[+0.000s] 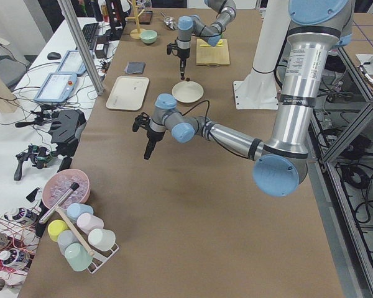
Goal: Place red cherry on plate
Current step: 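Carry the cherries with the right gripper over the white bowl and lower them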
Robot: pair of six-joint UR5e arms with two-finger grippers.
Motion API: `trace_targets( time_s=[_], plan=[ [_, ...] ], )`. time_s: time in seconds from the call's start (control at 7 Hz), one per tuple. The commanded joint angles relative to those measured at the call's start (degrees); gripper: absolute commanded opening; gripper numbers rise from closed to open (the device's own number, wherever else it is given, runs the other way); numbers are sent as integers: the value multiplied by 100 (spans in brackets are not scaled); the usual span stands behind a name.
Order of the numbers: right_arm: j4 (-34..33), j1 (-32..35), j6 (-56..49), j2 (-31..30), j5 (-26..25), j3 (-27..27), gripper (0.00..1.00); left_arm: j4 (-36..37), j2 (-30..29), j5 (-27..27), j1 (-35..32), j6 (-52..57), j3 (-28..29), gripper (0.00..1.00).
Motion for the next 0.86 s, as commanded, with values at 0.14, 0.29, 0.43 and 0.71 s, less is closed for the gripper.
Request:
trace_targets(
  time_s=[0.14,0.29,0.43,0.71],
  plan=[
    [13,-416,62,418,-339,-253,0,-49,80,-182,-264,99,221,98],
    [21,-479,44,427,-446,-358,0,-49,97,-182,-273,99,221,98],
    [21,-480,44,444,-447,-376,3,-49,115,-182,-273,99,221,98],
    [82,-567,166,846,-647,-892,99,-49,124,-191,-282,99,221,98]
  ],
)
